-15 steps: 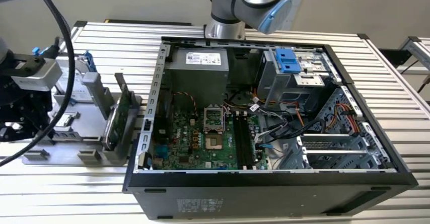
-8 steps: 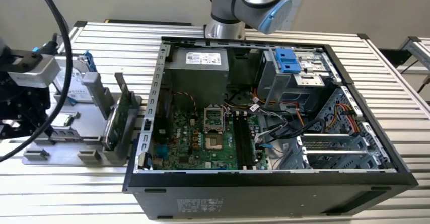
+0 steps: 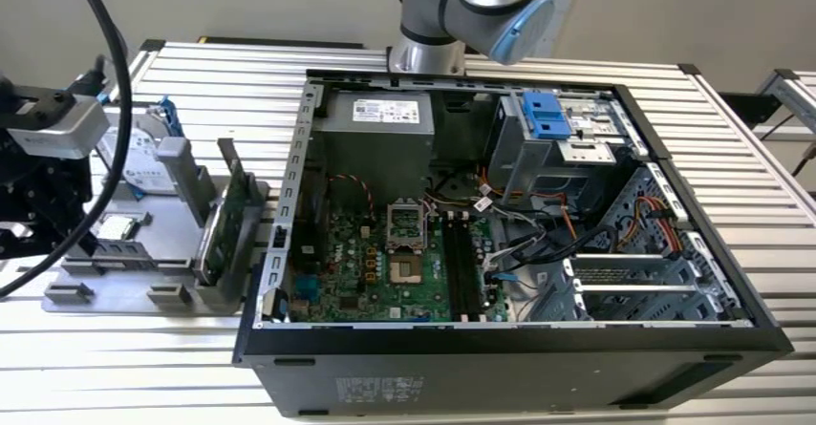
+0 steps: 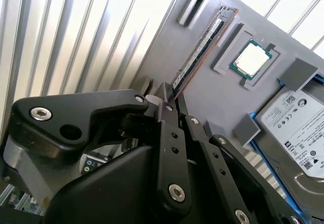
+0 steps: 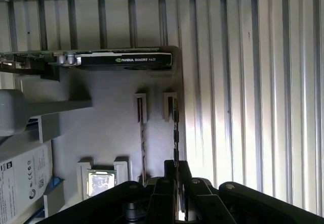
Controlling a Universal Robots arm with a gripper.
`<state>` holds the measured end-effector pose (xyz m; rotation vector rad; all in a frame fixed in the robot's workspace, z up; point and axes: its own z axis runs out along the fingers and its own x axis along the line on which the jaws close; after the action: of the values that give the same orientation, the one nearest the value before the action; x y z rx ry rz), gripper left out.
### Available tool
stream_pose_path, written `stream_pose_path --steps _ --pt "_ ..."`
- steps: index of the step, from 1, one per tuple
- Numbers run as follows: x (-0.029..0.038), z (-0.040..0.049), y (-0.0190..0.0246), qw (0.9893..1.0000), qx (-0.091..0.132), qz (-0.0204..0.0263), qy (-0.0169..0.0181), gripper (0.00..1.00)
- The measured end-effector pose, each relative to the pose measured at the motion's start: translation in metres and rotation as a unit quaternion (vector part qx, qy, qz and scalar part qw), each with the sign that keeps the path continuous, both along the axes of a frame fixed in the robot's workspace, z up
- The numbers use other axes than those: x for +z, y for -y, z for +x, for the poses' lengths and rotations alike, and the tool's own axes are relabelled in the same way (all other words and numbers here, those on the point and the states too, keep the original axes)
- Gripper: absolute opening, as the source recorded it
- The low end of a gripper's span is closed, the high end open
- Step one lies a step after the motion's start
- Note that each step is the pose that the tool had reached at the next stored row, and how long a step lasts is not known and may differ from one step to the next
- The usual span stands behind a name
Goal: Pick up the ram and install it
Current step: 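Pick up the ram and move it above insertion slot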
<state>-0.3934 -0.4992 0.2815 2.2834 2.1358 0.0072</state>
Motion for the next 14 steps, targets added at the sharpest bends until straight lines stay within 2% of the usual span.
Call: stream_pose_path --steps 14 --pt "0.011 0.0 0.0 1.0 0.0 0.0 0.0 0.0"
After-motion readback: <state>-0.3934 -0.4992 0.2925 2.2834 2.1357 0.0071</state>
